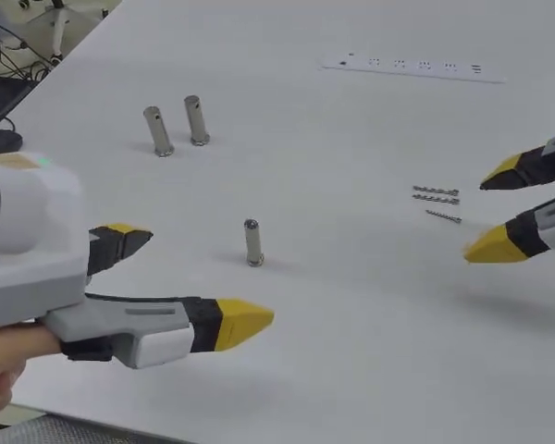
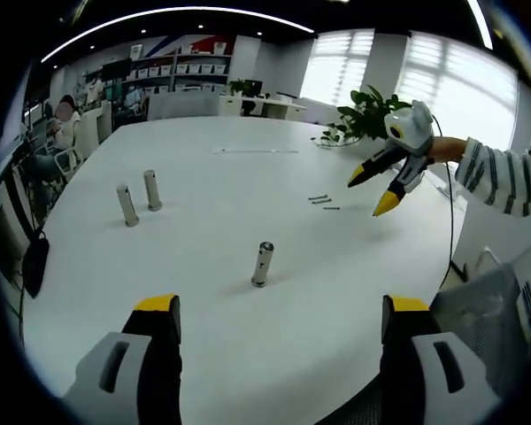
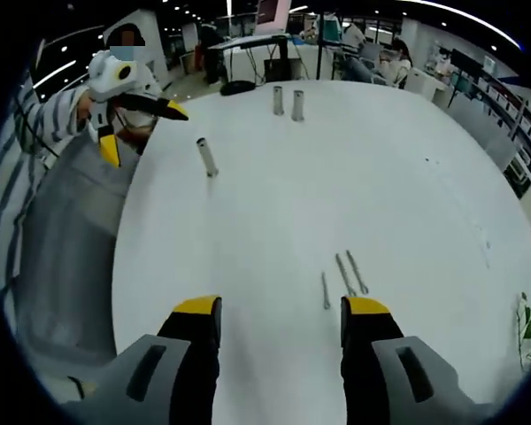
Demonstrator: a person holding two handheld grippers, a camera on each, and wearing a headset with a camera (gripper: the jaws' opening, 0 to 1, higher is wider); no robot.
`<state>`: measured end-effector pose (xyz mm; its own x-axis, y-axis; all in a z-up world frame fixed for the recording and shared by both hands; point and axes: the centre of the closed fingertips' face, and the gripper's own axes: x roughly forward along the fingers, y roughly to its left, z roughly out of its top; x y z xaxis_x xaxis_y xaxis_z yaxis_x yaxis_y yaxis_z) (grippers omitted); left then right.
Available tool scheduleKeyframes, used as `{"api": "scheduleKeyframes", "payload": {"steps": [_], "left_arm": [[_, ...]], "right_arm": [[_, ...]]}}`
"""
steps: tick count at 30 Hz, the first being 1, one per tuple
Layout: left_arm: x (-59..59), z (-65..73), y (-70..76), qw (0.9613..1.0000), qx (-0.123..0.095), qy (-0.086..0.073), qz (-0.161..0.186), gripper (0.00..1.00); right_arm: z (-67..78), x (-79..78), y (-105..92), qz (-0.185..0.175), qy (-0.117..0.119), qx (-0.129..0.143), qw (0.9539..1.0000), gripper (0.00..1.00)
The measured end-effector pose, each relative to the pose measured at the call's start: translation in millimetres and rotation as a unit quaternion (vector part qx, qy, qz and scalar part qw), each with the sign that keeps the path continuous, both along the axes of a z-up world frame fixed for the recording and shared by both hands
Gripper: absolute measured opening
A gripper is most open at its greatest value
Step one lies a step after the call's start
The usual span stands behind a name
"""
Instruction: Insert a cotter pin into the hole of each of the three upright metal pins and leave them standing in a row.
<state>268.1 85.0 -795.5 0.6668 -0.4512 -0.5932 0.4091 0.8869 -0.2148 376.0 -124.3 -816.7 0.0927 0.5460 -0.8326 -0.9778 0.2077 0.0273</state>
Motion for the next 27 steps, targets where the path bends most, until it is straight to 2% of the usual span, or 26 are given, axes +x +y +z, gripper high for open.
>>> {"api": "scheduleKeyframes", "payload": {"steps": [6,15,22,23,27], "left_arm": [[-0.4,-1.9,-3.0,1.0,0.003,0.006,-0.005,0.93],[-1.4,-5.5,-3.4,0.9999,0.002,0.014,-0.002,0.91],[-3.4,-9.1,-2.7,0.9998,0.001,0.02,-0.001,0.91],[-3.8,-9.6,-2.6,0.9998,0.002,0.021,-0.001,0.9],[-4.3,-10.3,-2.7,0.9997,0.001,0.022,-0.001,0.9]], "right_arm": [[-13.1,5.3,2.4,0.018,0.014,-0.014,0.9996,0.53],[-26.4,10.0,7.1,0.027,0.035,-0.025,0.9987,0.47],[-31.2,15.7,9.4,0.035,0.039,-0.039,0.9979,0.41],[-33.8,21.8,9.7,0.037,0.04,-0.044,0.9975,0.4],[-37.2,24.8,7.2,0.052,0.037,-0.06,0.9962,0.34]]}}
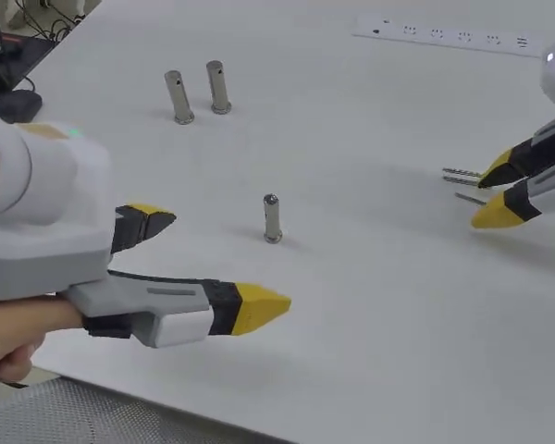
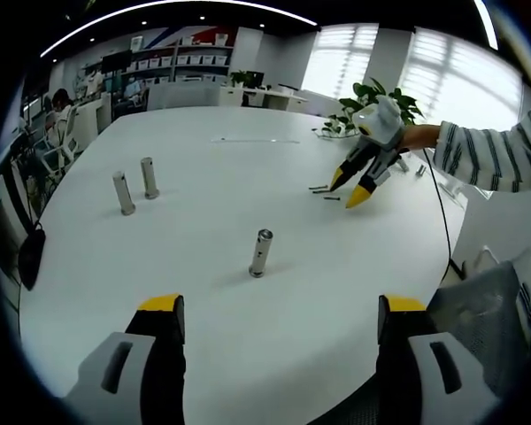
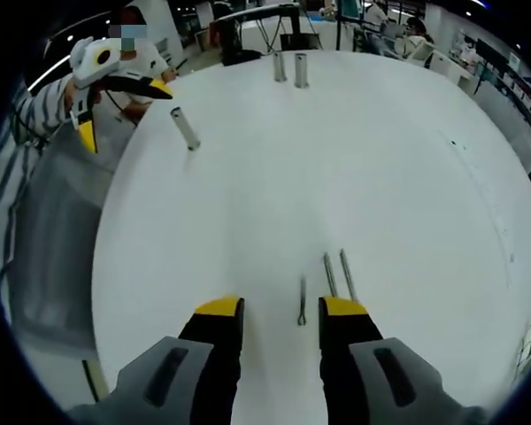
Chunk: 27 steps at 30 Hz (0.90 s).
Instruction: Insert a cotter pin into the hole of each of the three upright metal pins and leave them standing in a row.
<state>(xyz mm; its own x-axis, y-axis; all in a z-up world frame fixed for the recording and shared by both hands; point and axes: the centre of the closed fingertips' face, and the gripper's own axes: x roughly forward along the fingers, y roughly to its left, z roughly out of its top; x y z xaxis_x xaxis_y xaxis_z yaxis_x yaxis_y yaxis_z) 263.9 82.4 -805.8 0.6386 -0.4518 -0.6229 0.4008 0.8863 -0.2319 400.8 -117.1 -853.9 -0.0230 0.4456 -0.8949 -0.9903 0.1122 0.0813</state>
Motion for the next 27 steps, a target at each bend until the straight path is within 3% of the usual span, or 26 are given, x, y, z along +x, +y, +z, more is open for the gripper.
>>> {"api": "scheduleKeyframes", "payload": {"steps": [11,27], "left_arm": [[0.0,-2.3,-0.7,1.0,0.0,0.003,0.0,0.88],[-4.6,-11.0,-3.2,0.9999,-0.001,0.013,-0.004,0.87]], "right_arm": [[-9.3,3.1,-2.4,0.034,-0.004,-0.036,0.9988,0.21],[-13.6,14.6,-5.4,0.061,-0.044,-0.064,0.9951,0.12]]}}
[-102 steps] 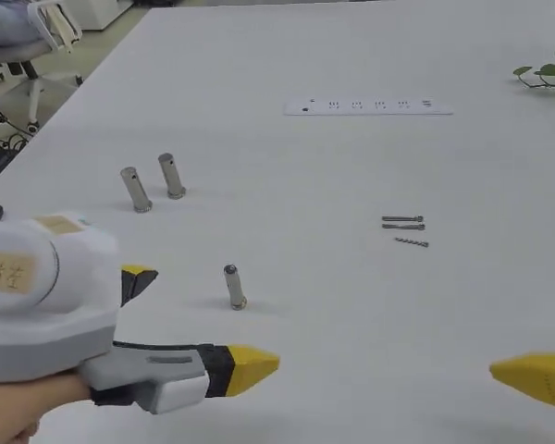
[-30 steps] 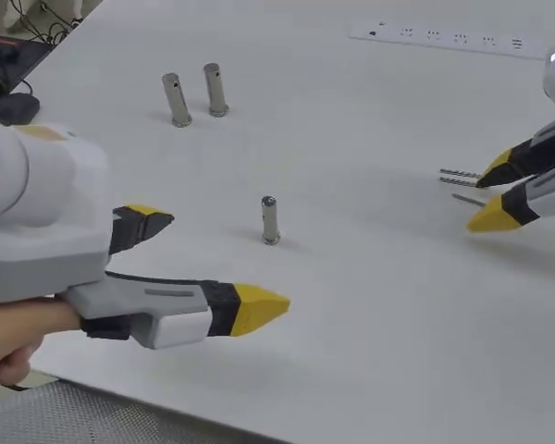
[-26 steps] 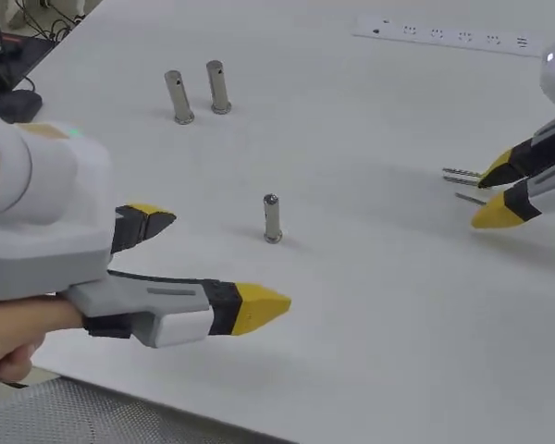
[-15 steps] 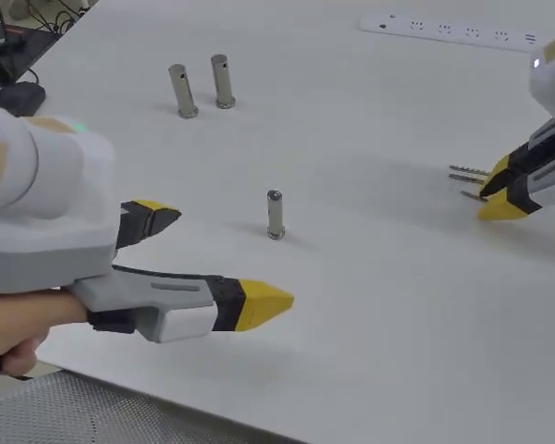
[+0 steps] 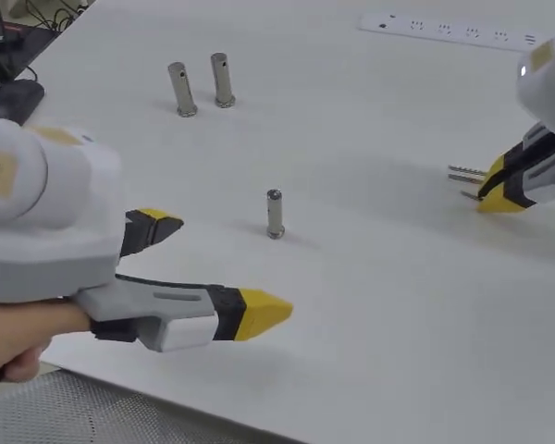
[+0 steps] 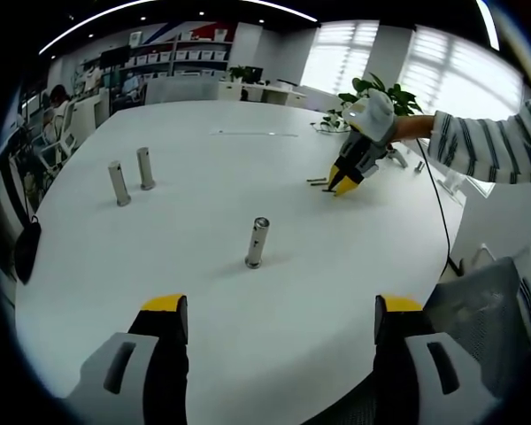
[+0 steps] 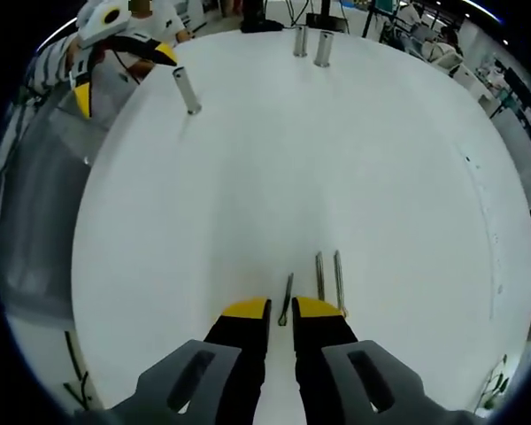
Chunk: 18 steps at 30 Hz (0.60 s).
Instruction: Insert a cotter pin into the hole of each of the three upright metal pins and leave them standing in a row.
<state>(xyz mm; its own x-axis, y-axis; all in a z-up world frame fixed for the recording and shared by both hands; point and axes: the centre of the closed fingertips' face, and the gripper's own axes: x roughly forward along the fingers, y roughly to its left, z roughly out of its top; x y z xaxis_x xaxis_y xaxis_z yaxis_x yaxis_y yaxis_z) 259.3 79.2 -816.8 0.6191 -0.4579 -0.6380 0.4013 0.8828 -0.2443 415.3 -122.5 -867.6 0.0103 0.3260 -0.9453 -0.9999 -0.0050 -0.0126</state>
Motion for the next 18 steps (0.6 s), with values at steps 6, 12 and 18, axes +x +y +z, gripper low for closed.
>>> {"api": "scheduleKeyframes", "payload": {"steps": [6,12,18], "left_arm": [[-0.2,-0.4,-1.3,1.0,-0.001,0.001,-0.003,0.86],[2.7,-0.5,-2.4,1.0,0.001,-0.003,0.0,0.86],[2.9,-2.5,-6.0,1.0,0.0,-0.003,-0.003,0.85]], "right_arm": [[-0.9,1.9,-0.6,0.005,-0.003,-0.003,1.0,0.12],[-4.8,6.0,-1.4,0.041,-0.023,-0.026,0.9986,0.09],[-8.4,12.3,-2.2,0.088,-0.05,-0.059,0.9931,0.04]]}}
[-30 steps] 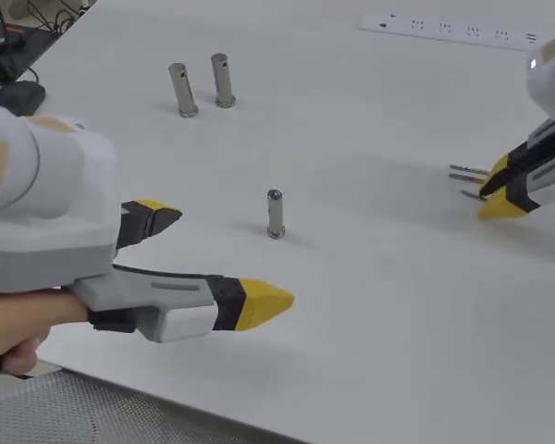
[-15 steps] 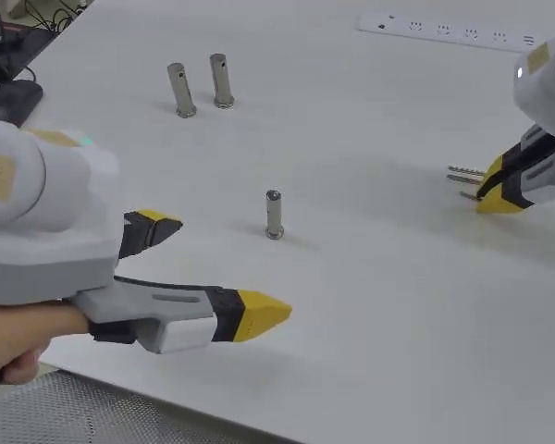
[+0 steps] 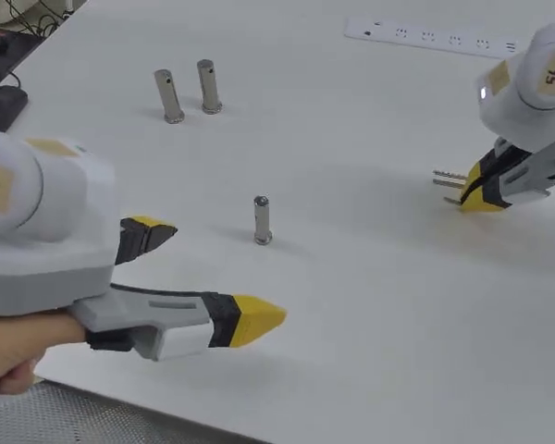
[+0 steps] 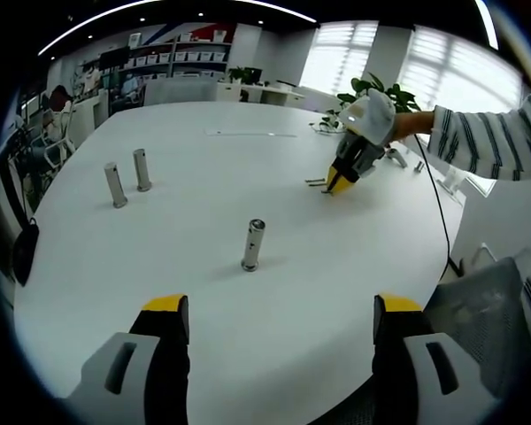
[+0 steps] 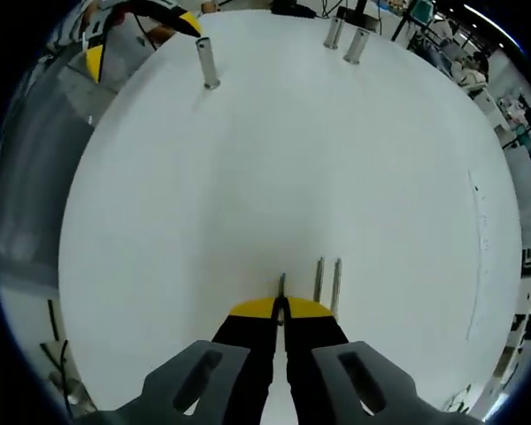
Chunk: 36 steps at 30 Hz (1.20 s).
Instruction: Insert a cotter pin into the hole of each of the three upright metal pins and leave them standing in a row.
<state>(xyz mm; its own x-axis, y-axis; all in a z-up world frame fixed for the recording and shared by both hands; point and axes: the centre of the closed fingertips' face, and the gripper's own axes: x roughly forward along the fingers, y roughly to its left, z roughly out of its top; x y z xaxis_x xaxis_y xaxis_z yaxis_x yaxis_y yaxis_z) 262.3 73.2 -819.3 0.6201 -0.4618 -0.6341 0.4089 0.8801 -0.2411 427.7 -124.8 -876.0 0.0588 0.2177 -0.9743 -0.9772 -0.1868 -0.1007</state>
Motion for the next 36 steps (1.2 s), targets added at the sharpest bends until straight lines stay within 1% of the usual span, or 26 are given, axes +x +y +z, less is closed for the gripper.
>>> {"api": "scheduleKeyframes", "payload": {"steps": [2,4,7,12,20,24,27,28,32,36], "left_arm": [[-0.3,-0.6,-1.2,1.0,0.001,0.001,-0.002,0.85],[-0.7,-0.2,-2.5,1.0,0.001,0.0,-0.005,0.85],[-0.6,0.2,-2.9,1.0,0.001,0.0,-0.007,0.84],[-0.5,0.3,-4.3,1.0,0.001,0.0,-0.009,0.84],[-1.0,1.2,-3.7,1.0,0.0,0.0,-0.007,0.84],[-1.4,2.1,-3.3,1.0,0.001,-0.001,-0.007,0.84],[-1.5,3.0,-3.3,1.0,0.001,-0.001,-0.008,0.84],[-1.4,3.2,-3.4,1.0,0.001,-0.002,-0.008,0.84],[-2.1,4.2,-4.2,0.9999,0.003,-0.003,-0.013,0.84],[-2.7,5.3,-4.7,0.9999,0.001,-0.004,-0.016,0.83]], "right_arm": [[-1.7,3.2,1.2,-0.005,0.0,-0.01,0.9999,0.04],[-2.5,5.1,1.1,0.002,-0.005,-0.022,0.9998,0.03],[-2.1,6.3,1.2,-0.003,-0.007,-0.027,0.9996,0.03],[-0.5,6.5,-0.4,-0.027,0.0,-0.008,0.9996,0.02],[0.8,2.6,1.1,-0.028,-0.003,0.007,0.9996,0.02],[2.3,1.3,1.3,-0.036,-0.007,0.012,0.9993,0.01],[3.1,-1.8,0.4,-0.031,-0.014,0.011,0.9993,0.01],[2.9,-0.6,-0.2,-0.031,-0.015,0.011,0.9994,0.01],[3.9,-5.2,-2.6,-0.021,-0.025,0.002,0.9995,0.01],[6.1,-12.0,-4.1,-0.019,-0.026,0.0,0.9995,0.01]]}}
